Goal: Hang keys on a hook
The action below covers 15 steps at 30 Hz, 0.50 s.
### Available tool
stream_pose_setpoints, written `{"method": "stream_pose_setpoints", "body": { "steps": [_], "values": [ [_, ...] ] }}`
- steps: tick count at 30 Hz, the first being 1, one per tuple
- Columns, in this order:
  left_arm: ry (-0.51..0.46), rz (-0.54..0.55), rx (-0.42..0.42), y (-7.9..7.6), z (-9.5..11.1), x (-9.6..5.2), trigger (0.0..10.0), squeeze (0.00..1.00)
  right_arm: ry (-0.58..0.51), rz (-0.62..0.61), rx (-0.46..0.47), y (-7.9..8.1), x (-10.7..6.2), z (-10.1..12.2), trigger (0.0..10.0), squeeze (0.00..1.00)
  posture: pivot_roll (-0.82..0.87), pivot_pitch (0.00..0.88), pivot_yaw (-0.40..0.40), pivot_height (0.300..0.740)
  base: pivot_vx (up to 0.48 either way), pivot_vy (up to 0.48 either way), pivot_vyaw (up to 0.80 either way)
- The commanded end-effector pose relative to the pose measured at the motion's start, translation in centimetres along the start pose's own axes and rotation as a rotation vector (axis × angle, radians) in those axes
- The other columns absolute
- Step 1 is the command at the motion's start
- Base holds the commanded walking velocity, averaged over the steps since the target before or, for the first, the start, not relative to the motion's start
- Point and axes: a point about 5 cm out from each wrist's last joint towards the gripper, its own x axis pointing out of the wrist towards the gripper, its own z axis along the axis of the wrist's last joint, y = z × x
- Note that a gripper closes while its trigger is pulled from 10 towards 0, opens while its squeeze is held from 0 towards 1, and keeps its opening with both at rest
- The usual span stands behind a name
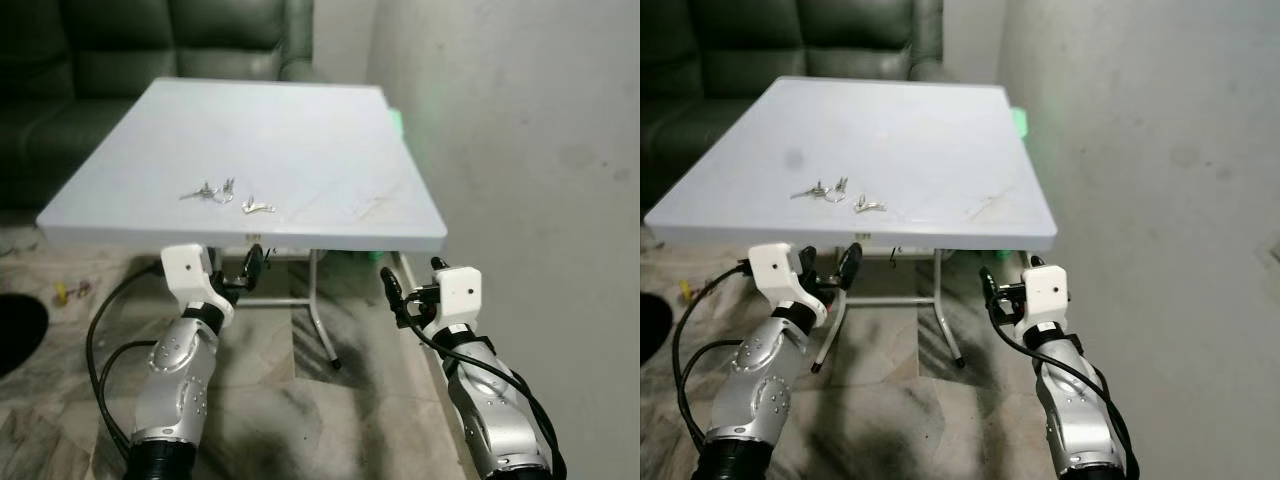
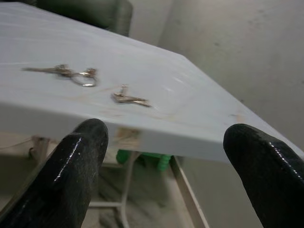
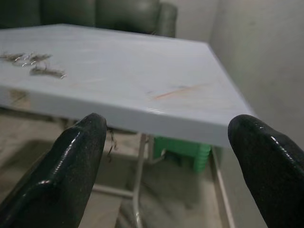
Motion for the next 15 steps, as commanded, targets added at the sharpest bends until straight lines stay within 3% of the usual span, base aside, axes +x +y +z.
{"method": "stream_pose_setpoints", "body": {
  "steps": [1, 15],
  "values": [
    [-0.007, 0.028, 0.008, 0.83, 0.33, -0.18, 10.0, 0.0, -0.024, 0.022, 0.002, 0.69, 0.43, 0.66, 10.0, 0.0, 0.01, 0.0, -0.055, 0.74, 0.0, 0.341, 0.0],
    [-0.002, 0.034, 0.001, 0.88, 0.2, -0.28, 10.0, 0.0, -0.019, 0.024, 0.002, 0.72, 0.37, 0.7, 10.0, 0.0, 0.01, 0.0, -0.06, 0.74, 0.0, 0.346, 0.0]
  ]
}}
